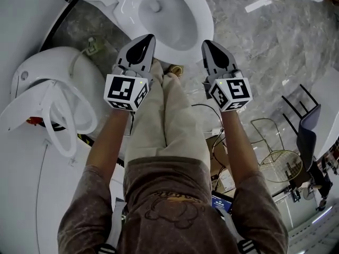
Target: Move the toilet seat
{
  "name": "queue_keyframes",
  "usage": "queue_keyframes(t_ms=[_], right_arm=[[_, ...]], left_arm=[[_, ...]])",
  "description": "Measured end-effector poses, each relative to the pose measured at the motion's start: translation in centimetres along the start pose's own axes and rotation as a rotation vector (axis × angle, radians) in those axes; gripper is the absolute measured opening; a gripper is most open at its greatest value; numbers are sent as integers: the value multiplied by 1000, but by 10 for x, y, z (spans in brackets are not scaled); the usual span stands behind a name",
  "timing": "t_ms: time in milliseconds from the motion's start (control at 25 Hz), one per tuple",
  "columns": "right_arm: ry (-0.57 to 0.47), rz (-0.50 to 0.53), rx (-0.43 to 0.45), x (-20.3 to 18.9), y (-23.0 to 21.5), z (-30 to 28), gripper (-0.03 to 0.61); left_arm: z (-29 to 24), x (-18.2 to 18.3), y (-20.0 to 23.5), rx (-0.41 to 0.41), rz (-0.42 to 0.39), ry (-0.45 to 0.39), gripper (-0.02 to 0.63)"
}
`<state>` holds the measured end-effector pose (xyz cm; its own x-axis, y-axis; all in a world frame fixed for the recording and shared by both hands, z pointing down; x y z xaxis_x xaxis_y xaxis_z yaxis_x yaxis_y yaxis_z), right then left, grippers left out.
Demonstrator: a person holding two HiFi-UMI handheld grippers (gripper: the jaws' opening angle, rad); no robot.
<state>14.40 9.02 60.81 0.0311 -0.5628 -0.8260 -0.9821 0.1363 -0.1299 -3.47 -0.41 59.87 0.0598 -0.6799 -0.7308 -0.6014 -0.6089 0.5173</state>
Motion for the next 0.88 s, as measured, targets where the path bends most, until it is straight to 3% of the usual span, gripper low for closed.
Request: queue_keyframes(t_ms=[440, 600, 880], right_arm=[[10, -7, -3, -29, 3, -16, -3], [15, -39, 9, -34, 0, -12, 72], [68, -63, 1, -58, -11, -17, 250]], left_arm=[[-4, -41, 13, 11, 47, 43, 9], [-5, -49, 9, -4, 71, 61, 22], [-12, -78, 17, -24, 132, 137, 211]])
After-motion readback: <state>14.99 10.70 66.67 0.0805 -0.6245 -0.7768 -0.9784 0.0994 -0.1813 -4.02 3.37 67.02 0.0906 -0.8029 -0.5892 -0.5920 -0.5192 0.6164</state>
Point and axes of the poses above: the fingertips, and each gripper's own axes: z backward along the fingers, y to its left, x out of its top, the point moved 5 cm from there along z, backward along the fingers, and after that the axes turned 14 degrees about z, right-handed, at the moved point
